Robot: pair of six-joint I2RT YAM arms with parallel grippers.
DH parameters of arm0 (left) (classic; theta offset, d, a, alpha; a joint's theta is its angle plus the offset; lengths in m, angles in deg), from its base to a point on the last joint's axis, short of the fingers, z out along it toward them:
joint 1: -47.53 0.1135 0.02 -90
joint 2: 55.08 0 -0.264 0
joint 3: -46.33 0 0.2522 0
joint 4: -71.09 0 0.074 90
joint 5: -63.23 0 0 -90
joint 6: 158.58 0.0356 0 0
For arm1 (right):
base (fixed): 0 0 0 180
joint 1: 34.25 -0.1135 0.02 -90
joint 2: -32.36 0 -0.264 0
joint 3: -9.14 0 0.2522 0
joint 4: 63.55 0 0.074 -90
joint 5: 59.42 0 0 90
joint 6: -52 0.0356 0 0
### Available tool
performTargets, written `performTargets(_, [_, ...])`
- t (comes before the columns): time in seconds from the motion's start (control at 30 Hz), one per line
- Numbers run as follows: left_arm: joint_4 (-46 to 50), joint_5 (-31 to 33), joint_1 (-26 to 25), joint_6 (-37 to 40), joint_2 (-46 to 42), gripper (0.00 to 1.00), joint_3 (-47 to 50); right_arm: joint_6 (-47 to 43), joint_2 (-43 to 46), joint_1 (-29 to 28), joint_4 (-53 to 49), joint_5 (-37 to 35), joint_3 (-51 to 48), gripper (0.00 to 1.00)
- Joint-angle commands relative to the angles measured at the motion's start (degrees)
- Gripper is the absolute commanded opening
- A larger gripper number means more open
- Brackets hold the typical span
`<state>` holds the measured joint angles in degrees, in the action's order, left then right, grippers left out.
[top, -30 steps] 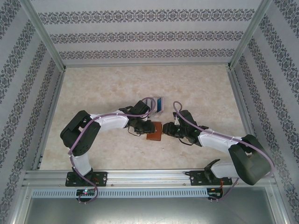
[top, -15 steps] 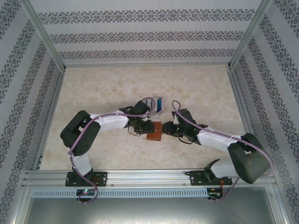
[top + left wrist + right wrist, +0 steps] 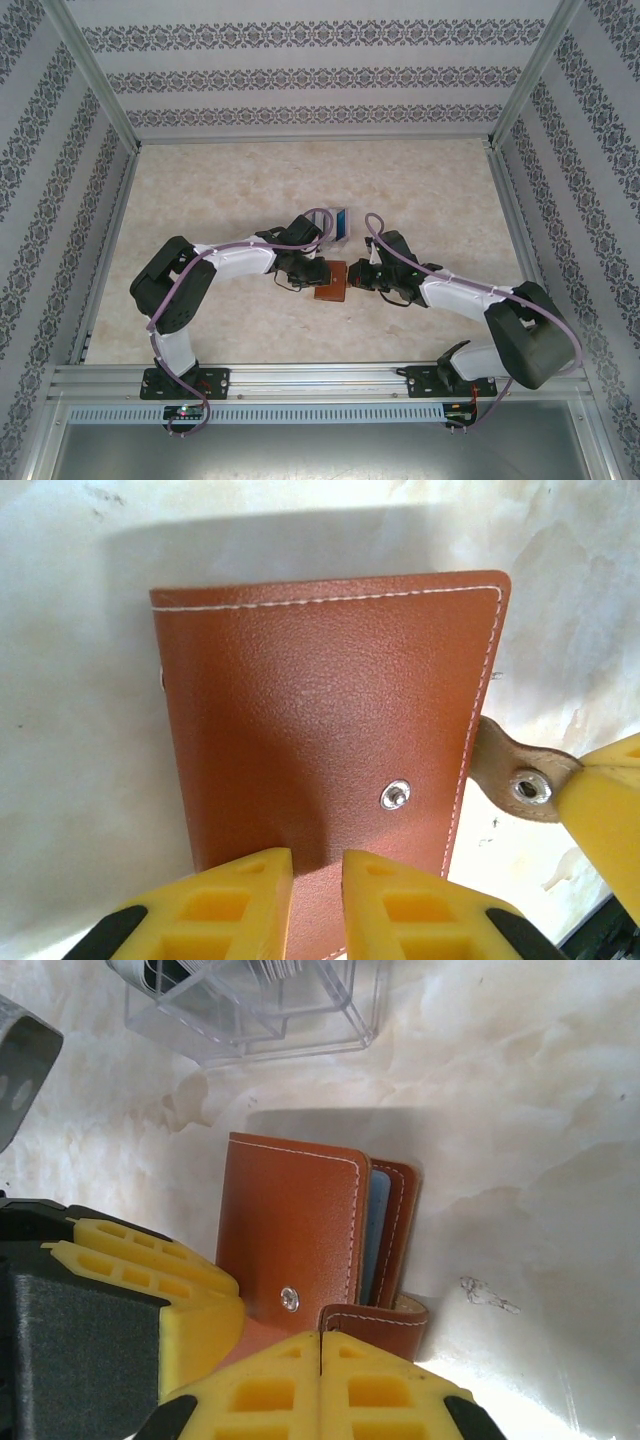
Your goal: Put the credit cards into the card holder
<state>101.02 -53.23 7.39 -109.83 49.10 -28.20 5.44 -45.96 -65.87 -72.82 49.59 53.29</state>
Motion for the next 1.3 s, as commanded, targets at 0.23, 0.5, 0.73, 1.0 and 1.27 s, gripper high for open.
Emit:
performTargets(0.23, [1.1, 0.9, -1.0, -0.6, 1.7, 0.15, -0.7, -1.5, -5.9, -2.5, -1.5, 1.9, 5.2, 0.00])
performTargets(0.5, [1.4, 1.0, -0.9, -0.6, 1.8, 0.10, -0.4, -3.0, -10.2, -2.6, -5.4, 2.9, 8.4, 0.00])
performTargets(0.73, [1.1, 1.1, -0.8, -0.7, 1.8, 0.10, -0.1, -4.3, -10.8, -3.2, -6.5, 4.2, 9.2, 0.00])
performTargets(1.0, [1.0, 1.1, -0.7, -0.7, 1.8, 0.09, 0.1, -5.2, -11.7, -3.2, -7.8, 4.8, 10.2, 0.00])
performTargets(1.27, [0.8, 1.0, -0.6, -0.9, 1.7, 0.10, 0.2, -5.4, -14.9, -3.3, -8.2, 5.5, 11.5, 0.00])
